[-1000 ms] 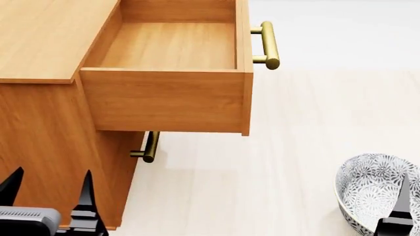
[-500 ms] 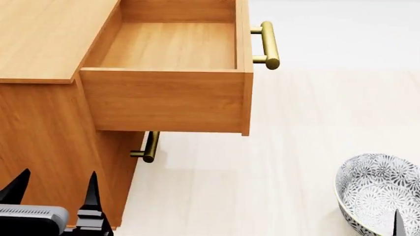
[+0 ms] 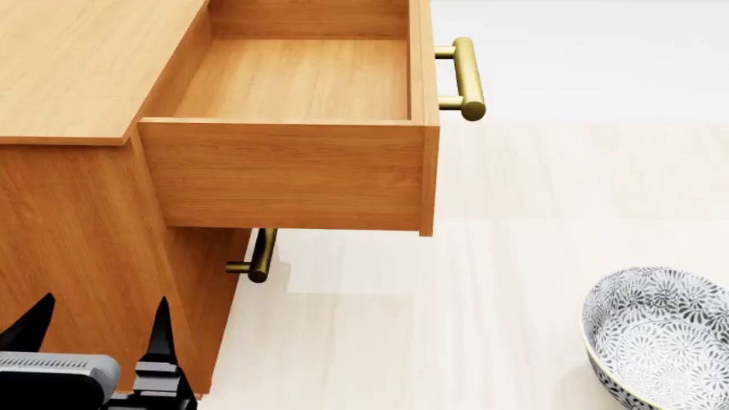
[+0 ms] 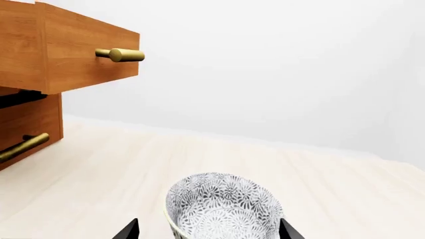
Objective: Put the ketchup in the top drawer of the cabinet.
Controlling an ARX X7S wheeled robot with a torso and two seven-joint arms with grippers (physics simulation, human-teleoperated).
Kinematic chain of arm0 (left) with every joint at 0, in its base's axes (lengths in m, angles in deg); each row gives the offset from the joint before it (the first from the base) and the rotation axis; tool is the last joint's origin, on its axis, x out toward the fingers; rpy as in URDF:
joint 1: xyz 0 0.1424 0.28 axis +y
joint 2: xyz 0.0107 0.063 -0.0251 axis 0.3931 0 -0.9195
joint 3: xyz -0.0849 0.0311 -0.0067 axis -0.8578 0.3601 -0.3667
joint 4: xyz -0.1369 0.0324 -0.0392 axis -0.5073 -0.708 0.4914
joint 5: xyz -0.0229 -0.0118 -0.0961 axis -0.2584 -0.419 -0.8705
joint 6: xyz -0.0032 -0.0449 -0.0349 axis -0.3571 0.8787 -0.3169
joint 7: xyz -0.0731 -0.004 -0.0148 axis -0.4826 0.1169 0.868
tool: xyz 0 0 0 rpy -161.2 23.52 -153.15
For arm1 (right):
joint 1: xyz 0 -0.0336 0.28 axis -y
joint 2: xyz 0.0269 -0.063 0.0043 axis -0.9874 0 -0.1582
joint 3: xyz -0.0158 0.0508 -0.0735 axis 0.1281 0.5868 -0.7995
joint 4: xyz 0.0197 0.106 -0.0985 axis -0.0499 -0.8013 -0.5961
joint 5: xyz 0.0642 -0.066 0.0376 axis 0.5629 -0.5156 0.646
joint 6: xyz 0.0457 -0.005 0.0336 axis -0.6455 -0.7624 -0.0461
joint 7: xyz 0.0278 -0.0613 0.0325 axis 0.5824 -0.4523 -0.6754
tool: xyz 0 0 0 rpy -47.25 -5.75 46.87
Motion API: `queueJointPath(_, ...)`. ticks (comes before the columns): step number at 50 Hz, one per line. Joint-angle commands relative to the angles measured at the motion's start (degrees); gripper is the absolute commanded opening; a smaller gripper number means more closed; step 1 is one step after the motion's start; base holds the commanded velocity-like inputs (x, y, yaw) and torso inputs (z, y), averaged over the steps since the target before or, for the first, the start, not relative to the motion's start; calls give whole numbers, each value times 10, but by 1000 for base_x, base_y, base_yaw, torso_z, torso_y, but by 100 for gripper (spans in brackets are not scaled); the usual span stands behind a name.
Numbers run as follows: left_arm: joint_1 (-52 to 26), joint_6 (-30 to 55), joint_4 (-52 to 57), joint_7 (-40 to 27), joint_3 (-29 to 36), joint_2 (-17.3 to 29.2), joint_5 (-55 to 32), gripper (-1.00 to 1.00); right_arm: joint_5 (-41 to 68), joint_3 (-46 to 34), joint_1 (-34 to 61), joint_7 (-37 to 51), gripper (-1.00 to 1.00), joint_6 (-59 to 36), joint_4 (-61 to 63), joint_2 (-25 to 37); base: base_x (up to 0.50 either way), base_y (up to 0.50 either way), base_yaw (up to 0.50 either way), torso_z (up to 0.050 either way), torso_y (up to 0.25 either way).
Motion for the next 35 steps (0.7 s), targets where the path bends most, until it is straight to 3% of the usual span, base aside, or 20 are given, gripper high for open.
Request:
queueJointPath(1,-3,-5,-9,-2,2,2,-4,100,9,33,-46,-14,100,31,4,-34,0,0,0,0,0)
queueJointPath(35,-6,-7,-13,-12,7,10,-12,100,-16,31,-34,-61,100,123,-123,-94,0,0,0,0,0)
